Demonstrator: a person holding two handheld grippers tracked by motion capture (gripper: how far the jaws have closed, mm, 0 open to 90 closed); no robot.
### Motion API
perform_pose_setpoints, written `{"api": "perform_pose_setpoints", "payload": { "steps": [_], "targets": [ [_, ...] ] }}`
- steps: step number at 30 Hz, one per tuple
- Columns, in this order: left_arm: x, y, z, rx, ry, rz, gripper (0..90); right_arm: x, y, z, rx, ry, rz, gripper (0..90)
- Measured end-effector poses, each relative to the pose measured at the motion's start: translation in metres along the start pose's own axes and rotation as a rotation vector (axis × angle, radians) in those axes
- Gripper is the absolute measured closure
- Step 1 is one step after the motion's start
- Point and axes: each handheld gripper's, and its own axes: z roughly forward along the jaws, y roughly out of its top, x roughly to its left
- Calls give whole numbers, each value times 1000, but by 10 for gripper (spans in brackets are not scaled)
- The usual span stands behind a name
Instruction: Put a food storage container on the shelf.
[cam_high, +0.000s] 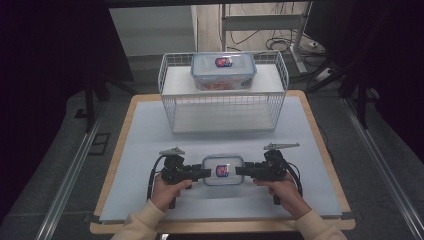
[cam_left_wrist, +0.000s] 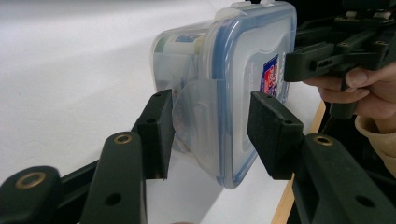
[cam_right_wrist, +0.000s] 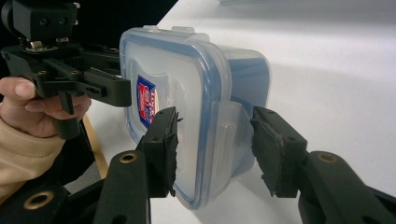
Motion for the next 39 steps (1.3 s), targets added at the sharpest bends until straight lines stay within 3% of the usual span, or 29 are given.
{"api": "perform_pose_setpoints", "payload": {
  "steps": [13,24,33,39],
  "targets": [
    [-10,21,-9,-34,4,44,521,8,18,-12,-42,-6,-40,519],
    [-23,52,-21,-70,20,98,521,19,46,-25,-87,-14,-89,518],
    [-29,75,-28,-88,23,114,521,24,70,-34,-97,-21,-114,517],
    [-37,97,-36,-110,41,157,520,31,92,-43,-118,-28,-139,515]
  ]
}}
